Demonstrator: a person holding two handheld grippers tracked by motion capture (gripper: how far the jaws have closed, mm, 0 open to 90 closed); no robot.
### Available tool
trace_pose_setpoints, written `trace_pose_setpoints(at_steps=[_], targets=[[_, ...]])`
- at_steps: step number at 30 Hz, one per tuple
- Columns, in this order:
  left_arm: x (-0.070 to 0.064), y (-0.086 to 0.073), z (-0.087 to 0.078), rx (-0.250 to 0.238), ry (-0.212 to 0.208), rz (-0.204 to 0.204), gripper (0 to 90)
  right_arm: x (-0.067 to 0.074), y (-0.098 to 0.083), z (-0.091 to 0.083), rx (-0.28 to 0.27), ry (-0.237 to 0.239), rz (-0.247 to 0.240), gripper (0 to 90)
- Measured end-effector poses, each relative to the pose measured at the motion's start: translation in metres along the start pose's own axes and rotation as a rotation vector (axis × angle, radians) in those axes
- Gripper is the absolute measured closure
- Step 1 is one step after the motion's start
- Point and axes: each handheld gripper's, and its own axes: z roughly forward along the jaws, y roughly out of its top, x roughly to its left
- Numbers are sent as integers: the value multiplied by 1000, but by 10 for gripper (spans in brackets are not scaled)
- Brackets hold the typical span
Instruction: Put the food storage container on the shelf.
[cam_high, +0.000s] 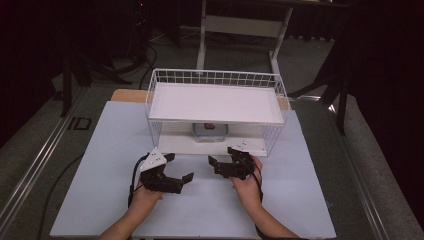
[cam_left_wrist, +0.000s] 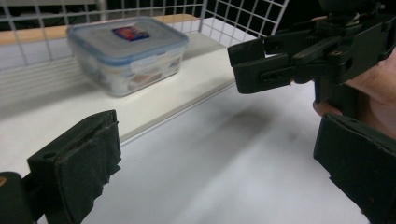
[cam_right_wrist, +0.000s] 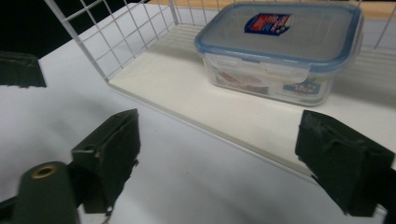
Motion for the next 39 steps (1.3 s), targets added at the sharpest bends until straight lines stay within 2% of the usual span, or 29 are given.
trace_pose_setpoints(at_steps=[3,6,11,15,20,27,28,34,39], targets=[[-2,6,-1,-6,-25,10,18,0,2,-10,-11,-6,-10,139],[-6,10,-3,-10,-30,30,18,0,2,-16,-16,-10,-23,139],[-8,11,-9,-9,-44,47,18,-4,0,-35,-27,15,-27,145],[-8,10,-13,-2,-44,52,18,-9,-5,-45,-11,38,-58,153],[-5,4,-19,11,-34,48,18,-14,-11,-62,-14,59,-69,153],[-2,-3,-29,30,-14,40,18,-16,-19,-75,0,82,-94,153],[-1,-4,-31,36,-12,42,18,-17,-24,-84,7,79,-104,153],[-1,-14,-36,56,-15,35,18,-21,-33,-96,13,75,-104,154],[0,-23,-35,80,-22,28,18,-28,-42,-104,19,76,-85,156]])
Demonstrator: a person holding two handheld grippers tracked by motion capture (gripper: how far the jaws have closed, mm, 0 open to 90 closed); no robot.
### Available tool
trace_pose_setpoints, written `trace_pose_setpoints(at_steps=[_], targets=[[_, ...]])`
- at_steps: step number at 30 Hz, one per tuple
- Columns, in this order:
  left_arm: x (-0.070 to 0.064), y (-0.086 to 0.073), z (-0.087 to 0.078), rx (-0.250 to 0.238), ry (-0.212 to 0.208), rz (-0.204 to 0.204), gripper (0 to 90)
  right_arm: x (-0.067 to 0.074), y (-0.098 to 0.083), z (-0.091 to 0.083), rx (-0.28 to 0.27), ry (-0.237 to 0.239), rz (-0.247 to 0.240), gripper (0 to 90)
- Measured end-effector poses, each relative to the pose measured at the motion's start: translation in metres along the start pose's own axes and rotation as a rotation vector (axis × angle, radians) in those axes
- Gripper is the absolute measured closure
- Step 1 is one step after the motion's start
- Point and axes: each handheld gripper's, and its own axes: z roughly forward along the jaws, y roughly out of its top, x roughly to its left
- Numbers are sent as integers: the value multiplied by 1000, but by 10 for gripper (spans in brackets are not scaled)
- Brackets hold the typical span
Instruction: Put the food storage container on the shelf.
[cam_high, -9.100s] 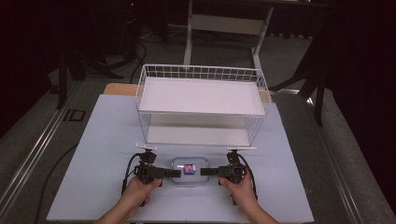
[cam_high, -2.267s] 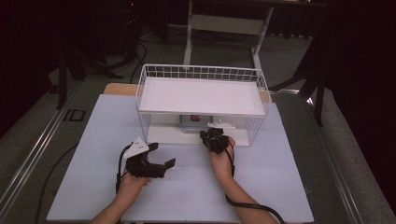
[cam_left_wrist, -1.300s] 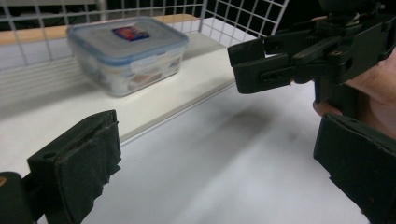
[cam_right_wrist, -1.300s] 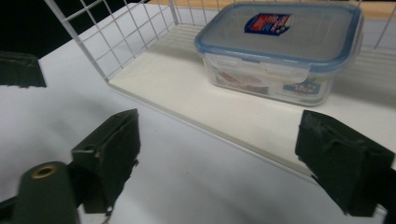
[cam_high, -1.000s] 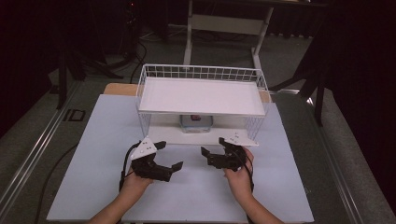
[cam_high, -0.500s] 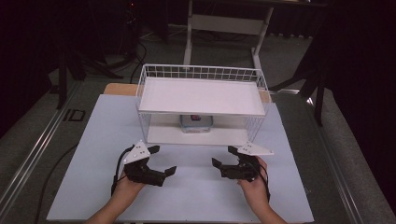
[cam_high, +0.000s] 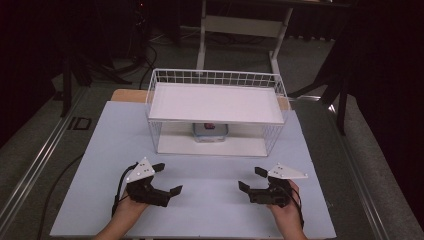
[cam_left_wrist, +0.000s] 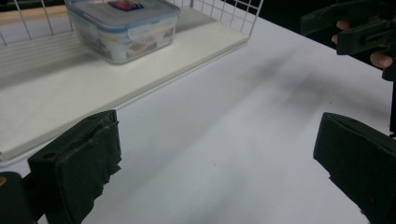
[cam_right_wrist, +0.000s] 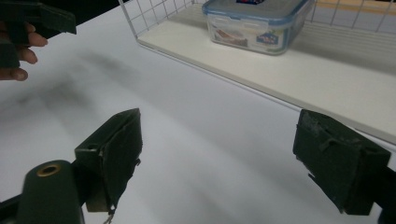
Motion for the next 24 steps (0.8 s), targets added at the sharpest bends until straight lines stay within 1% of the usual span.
trace_pose_setpoints(at_steps=[1,3,4,5,6,7,9,11,14,16,18,21,24], targets=[[0,-2,0,7,-2,4,18,-1,-2,-1,3,2,0,156],[0,-3,1,8,-3,9,18,-3,-5,-4,6,-13,-26,156],[0,-3,1,8,-3,9,18,-3,-5,-4,6,-13,-26,156],[2,-5,1,-4,-11,7,18,-4,-7,-5,5,-22,-32,156],[2,-6,1,-9,-16,5,18,-8,-10,-7,-11,-20,-10,156],[1,-6,1,-6,-17,17,18,-10,-11,-8,-17,-21,-8,156],[-2,-7,3,5,-41,46,19,-14,-13,-10,-17,-22,-6,156],[-5,-6,4,0,-62,54,19,-16,-15,-12,-12,-33,-15,156],[-8,-4,6,-18,-76,46,18,-19,-17,-14,-2,-34,-25,156],[-7,-4,7,-22,-82,45,19,-21,-18,-15,-7,-37,-31,156],[-7,-4,6,-30,-78,36,19,-24,-19,-16,-7,-49,-25,156],[-5,-4,4,-38,-67,32,18,-27,-20,-14,-5,-50,-12,156],[-4,-4,3,-44,-63,25,19,-27,-20,-14,-2,-52,-13,156]])
